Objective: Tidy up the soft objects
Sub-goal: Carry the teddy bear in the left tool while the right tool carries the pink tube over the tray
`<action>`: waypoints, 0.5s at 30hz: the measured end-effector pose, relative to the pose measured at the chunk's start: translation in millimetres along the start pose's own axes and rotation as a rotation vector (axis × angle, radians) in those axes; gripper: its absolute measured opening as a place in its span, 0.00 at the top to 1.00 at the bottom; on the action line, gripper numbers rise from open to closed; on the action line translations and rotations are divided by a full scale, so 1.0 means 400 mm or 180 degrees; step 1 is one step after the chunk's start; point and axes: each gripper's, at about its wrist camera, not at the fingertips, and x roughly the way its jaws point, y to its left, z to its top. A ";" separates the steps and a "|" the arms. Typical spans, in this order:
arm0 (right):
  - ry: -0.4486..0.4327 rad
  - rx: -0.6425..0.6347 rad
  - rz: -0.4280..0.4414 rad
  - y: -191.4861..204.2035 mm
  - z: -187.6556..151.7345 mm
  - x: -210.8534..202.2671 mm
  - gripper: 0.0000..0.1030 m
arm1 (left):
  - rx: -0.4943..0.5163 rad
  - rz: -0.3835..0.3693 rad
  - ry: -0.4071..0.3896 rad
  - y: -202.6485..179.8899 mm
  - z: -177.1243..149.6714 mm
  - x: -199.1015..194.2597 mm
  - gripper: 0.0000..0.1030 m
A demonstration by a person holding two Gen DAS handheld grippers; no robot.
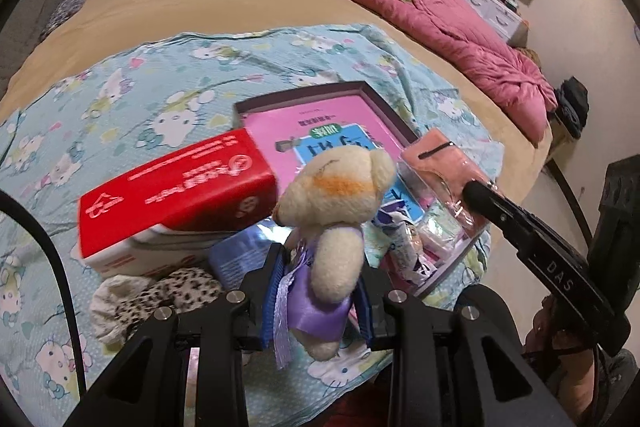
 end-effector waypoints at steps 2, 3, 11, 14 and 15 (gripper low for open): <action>0.0004 0.0036 -0.0020 -0.012 -0.001 0.003 0.88 | 0.0046 -0.0009 0.0029 -0.017 0.003 0.012 0.69; 0.0010 0.0049 -0.0029 -0.017 -0.002 0.005 0.88 | 0.0065 -0.0007 0.0043 -0.023 0.005 0.018 0.69; 0.0074 0.0232 -0.0108 -0.069 -0.011 0.030 0.88 | 0.0262 0.0040 0.0147 -0.080 0.011 0.064 0.69; 0.0106 0.0274 -0.0143 -0.085 -0.016 0.039 0.88 | 0.0323 0.0057 0.0197 -0.097 0.012 0.086 0.69; 0.0119 0.0285 -0.0155 -0.090 -0.019 0.042 0.88 | 0.0339 0.0056 0.0214 -0.102 0.012 0.093 0.69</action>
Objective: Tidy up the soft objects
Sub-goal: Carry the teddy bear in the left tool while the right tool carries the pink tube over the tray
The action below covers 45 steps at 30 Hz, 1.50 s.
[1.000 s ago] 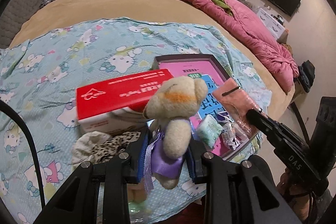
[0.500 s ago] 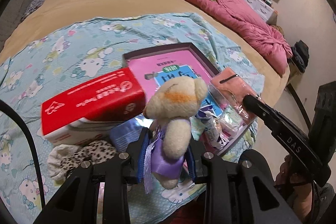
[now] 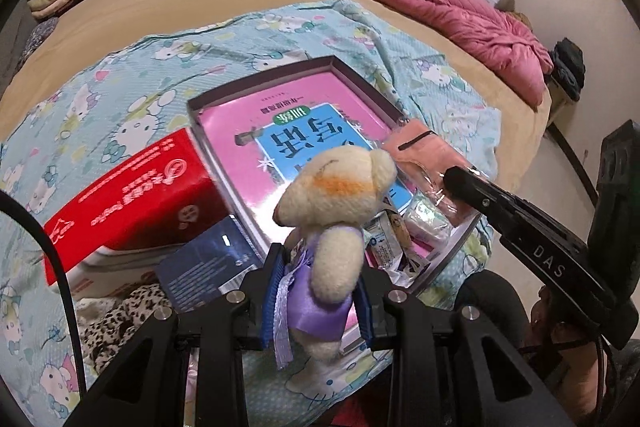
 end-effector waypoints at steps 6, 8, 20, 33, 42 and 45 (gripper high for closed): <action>0.0078 -0.0027 -0.0118 -0.018 -0.007 0.028 0.87 | 0.0065 0.0021 0.0087 -0.018 0.006 0.039 0.69; 0.0103 -0.0012 -0.0125 -0.023 -0.010 0.037 0.87 | 0.0079 0.0030 0.0121 -0.024 0.007 0.052 0.69; 0.0232 -0.0014 -0.0232 -0.042 -0.020 0.083 0.87 | 0.0138 0.0044 0.0247 -0.037 0.013 0.107 0.69; 0.0344 0.0083 -0.0265 -0.066 -0.031 0.109 0.81 | 0.0186 0.0093 0.0342 -0.042 0.019 0.148 0.69; 0.0255 0.0154 -0.0220 -0.076 -0.025 0.097 0.71 | 0.0146 0.0139 0.0382 -0.041 0.029 0.169 0.68; 0.0213 0.0176 -0.0218 -0.079 -0.024 0.089 0.68 | 0.0135 0.0141 0.0390 -0.040 0.032 0.171 0.68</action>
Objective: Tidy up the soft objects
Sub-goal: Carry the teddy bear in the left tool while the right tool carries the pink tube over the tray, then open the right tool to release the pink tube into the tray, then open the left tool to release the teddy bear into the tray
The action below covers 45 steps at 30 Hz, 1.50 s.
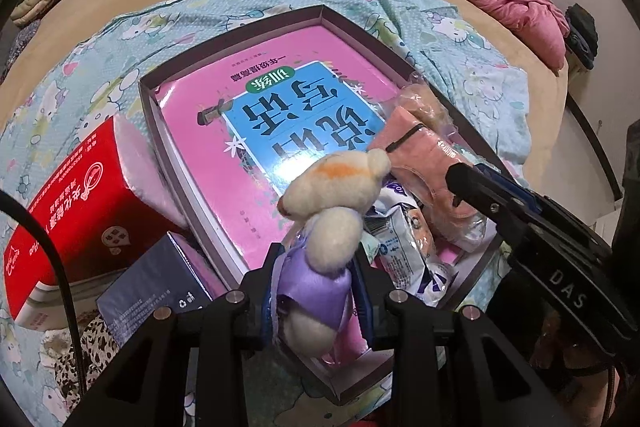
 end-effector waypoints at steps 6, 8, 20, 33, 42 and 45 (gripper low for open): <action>-0.0061 0.0017 -0.0013 -0.004 0.003 -0.012 0.66 | -0.0061 -0.0032 0.0012 0.006 0.004 0.000 0.67; -0.0073 0.0026 -0.0015 -0.005 0.003 -0.014 0.64 | -0.0084 -0.0041 0.0021 0.009 0.005 0.000 0.64; -0.0104 0.0052 -0.0044 -0.009 0.004 -0.022 0.57 | -0.0195 -0.0085 -0.0049 0.020 0.005 -0.021 0.48; -0.0199 -0.0004 -0.0073 0.003 0.006 -0.040 0.45 | -0.0157 -0.0110 -0.0211 0.015 -0.009 -0.074 0.37; -0.0264 -0.0087 -0.0162 0.019 0.004 -0.057 0.38 | -0.0176 -0.0075 -0.0368 0.028 -0.020 -0.124 0.32; -0.0316 -0.0132 -0.0159 0.032 0.005 -0.073 0.38 | -0.0201 -0.0082 -0.0417 0.039 -0.028 -0.147 0.30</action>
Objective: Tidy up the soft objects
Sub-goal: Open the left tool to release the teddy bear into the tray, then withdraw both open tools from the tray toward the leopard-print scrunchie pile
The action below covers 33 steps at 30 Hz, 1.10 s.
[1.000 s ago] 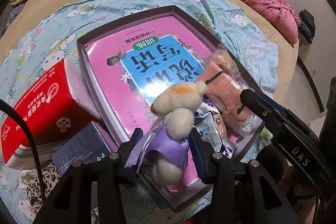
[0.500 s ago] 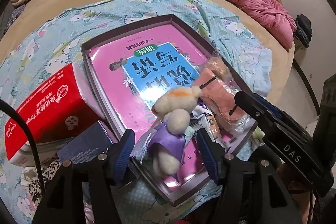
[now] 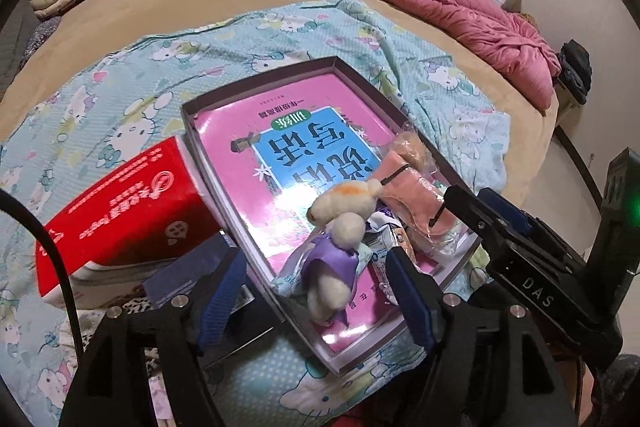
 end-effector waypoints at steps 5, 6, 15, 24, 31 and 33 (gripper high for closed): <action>-0.0109 -0.0157 0.0039 0.048 0.008 -0.034 0.31 | -0.0077 0.0014 -0.0074 0.031 -0.009 -0.041 0.29; -0.0120 -0.0184 0.0055 0.056 0.010 -0.039 0.30 | -0.0090 0.0019 -0.0091 0.037 -0.010 -0.049 0.29; -0.0208 -0.0540 0.0148 0.155 0.007 -0.075 0.28 | -0.0330 0.0114 -0.0302 0.143 -0.034 -0.149 0.27; -0.0199 -0.0731 0.0387 0.253 0.004 -0.108 0.28 | -0.0679 0.0220 -0.0463 0.268 -0.065 -0.218 0.27; -0.0007 -0.0726 0.0620 0.318 -0.020 -0.114 0.28 | -0.0873 0.0269 -0.0515 0.338 -0.108 -0.247 0.27; 0.0052 -0.0787 0.0670 0.343 -0.030 -0.111 0.28 | -0.0935 0.0289 -0.0514 0.359 -0.125 -0.251 0.27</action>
